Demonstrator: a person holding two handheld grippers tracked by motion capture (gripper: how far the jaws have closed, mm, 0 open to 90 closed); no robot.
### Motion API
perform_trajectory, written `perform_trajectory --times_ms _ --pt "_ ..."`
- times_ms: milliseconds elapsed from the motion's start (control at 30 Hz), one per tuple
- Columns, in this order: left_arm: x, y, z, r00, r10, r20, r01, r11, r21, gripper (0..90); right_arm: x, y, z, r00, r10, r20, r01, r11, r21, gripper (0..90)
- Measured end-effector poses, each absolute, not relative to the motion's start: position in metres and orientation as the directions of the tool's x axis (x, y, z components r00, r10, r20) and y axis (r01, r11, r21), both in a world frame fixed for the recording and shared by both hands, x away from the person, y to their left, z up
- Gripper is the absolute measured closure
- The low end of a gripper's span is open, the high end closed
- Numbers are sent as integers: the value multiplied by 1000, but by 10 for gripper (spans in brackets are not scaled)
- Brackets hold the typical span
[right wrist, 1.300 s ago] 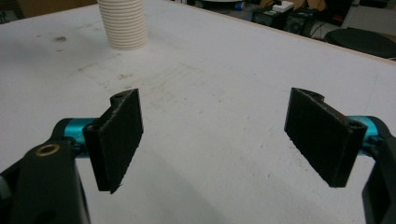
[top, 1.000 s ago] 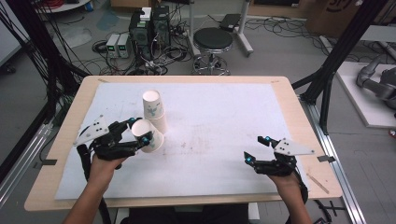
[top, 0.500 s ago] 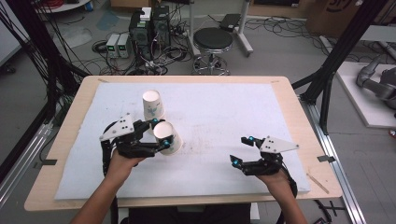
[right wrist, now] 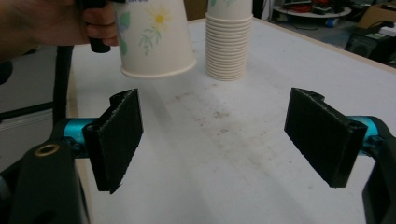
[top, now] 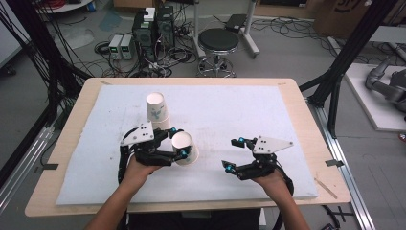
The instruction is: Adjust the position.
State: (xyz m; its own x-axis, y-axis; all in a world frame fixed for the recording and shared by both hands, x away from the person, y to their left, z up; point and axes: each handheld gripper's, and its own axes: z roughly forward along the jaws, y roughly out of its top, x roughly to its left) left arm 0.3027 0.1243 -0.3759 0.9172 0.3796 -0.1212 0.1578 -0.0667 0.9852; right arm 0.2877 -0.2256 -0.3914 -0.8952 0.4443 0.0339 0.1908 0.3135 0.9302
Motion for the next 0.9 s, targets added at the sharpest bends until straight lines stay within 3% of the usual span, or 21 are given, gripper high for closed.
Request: perform_trajectory --times_ms 900 --pt "286 86 -380 963 247 -107 136 -104 985 349 277 -201 -402 -944 327 53 162 315 935 200"
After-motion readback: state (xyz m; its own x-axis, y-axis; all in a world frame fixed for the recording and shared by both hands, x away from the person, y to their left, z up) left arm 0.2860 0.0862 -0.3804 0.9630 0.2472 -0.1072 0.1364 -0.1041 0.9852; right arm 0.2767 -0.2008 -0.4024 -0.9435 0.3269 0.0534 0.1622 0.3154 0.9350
